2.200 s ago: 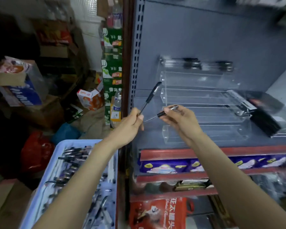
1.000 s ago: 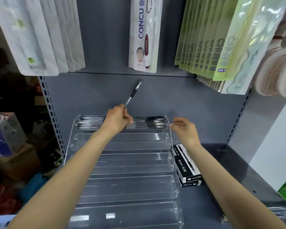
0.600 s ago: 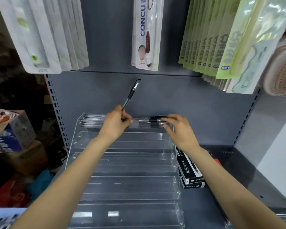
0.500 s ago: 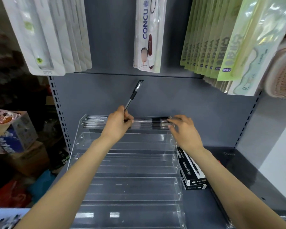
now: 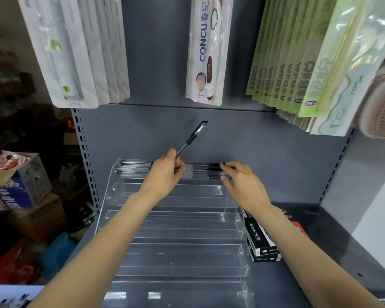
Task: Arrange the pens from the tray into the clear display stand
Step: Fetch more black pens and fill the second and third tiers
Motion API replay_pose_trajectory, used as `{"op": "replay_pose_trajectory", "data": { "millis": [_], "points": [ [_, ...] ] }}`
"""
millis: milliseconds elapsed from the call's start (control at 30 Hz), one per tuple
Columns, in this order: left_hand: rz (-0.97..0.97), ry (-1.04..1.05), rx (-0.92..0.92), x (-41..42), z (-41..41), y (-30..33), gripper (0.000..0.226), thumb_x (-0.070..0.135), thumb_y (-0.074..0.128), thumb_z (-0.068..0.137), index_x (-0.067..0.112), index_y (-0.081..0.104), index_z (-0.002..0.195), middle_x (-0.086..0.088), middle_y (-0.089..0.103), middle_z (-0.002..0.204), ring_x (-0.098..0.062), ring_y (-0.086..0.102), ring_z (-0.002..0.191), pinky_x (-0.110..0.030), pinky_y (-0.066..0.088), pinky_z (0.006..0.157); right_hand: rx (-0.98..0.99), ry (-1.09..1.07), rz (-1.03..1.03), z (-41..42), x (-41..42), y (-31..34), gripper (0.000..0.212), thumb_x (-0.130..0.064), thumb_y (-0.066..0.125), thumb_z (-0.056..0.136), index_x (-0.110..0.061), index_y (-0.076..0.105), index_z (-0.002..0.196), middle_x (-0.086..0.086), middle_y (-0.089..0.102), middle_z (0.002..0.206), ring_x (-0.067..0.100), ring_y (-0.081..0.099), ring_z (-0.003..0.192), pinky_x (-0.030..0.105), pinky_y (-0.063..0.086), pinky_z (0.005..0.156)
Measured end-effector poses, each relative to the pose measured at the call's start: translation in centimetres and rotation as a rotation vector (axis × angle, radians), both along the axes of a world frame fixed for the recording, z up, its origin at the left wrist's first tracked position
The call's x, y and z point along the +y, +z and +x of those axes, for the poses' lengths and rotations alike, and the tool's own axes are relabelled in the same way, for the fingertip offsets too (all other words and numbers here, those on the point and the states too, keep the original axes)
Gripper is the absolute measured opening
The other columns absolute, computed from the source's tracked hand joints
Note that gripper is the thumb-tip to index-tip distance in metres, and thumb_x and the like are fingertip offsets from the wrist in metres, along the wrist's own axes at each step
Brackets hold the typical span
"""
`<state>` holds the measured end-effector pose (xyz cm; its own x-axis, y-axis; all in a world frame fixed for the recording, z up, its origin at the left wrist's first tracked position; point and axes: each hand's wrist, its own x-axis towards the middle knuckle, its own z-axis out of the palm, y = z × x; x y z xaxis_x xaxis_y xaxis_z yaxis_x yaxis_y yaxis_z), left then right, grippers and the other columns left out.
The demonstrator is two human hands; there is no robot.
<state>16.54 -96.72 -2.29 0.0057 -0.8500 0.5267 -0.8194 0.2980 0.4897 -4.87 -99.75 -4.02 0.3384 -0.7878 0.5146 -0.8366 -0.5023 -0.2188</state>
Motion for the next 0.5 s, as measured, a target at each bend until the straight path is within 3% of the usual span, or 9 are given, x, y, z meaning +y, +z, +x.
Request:
{"op": "replay_pose_trajectory", "data": {
  "millis": [167, 300, 367, 433, 500],
  "points": [
    [0.027, 0.0, -0.028, 0.8, 0.3, 0.2, 0.022, 0.021, 0.053, 0.093, 0.01, 0.037, 0.082, -0.006, 0.062, 0.085, -0.025, 0.057, 0.08, -0.039, 0.047, 0.071, 0.002, 0.012, 0.016, 0.6, 0.2, 0.2, 0.045, -0.028, 0.045, 0.097, -0.018, 0.04, 0.141, 0.0, 0.045, 0.137, 0.017, 0.039, 0.126, 0.032, 0.04, 0.1],
    [-0.038, 0.067, -0.274, 2.0, 0.0, 0.5, 0.027, 0.034, 0.032, 0.1, 0.013, 0.035, 0.083, -0.002, 0.046, 0.08, -0.021, 0.037, 0.079, -0.033, 0.028, 0.07, -0.425, 0.11, 0.078, 0.5, 1.5, 1.1, 0.043, -0.023, 0.053, 0.094, -0.017, 0.047, 0.136, 0.0, 0.053, 0.128, 0.013, 0.047, 0.119, 0.008, 0.031, 0.091],
    [-0.041, 0.095, -0.375, 2.5, -0.2, 0.6, 0.026, 0.034, 0.027, 0.101, 0.014, 0.037, 0.088, -0.001, 0.046, 0.086, -0.02, 0.034, 0.082, -0.032, 0.027, 0.072, -0.665, 0.214, 0.205, 0.3, 2.6, 1.9, 0.045, -0.02, 0.059, 0.091, -0.022, 0.048, 0.134, -0.003, 0.056, 0.118, 0.005, 0.055, 0.105, 0.002, 0.038, 0.082],
    [0.007, 0.107, -0.466, 2.7, -0.6, 0.5, 0.027, 0.034, 0.028, 0.101, 0.012, 0.042, 0.094, -0.004, 0.051, 0.092, -0.024, 0.04, 0.089, -0.033, 0.03, 0.075, -0.797, 0.326, 0.34, 0.0, 3.4, 2.5, 0.047, -0.017, 0.063, 0.087, -0.027, 0.05, 0.131, -0.004, 0.057, 0.112, 0.003, 0.06, 0.095, 0.008, 0.047, 0.081],
    [0.043, 0.074, -0.465, 2.6, -1.1, 0.3, 0.029, 0.036, 0.031, 0.1, 0.011, 0.045, 0.099, -0.005, 0.054, 0.097, -0.025, 0.043, 0.095, -0.033, 0.033, 0.079, -0.83, 0.36, 0.36, -0.2, 3.5, 2.6, 0.032, -0.012, 0.064, 0.086, -0.023, 0.059, 0.116, 0.001, 0.062, 0.102, 0.01, 0.065, 0.088, 0.021, 0.053, 0.084]
  ]
}}
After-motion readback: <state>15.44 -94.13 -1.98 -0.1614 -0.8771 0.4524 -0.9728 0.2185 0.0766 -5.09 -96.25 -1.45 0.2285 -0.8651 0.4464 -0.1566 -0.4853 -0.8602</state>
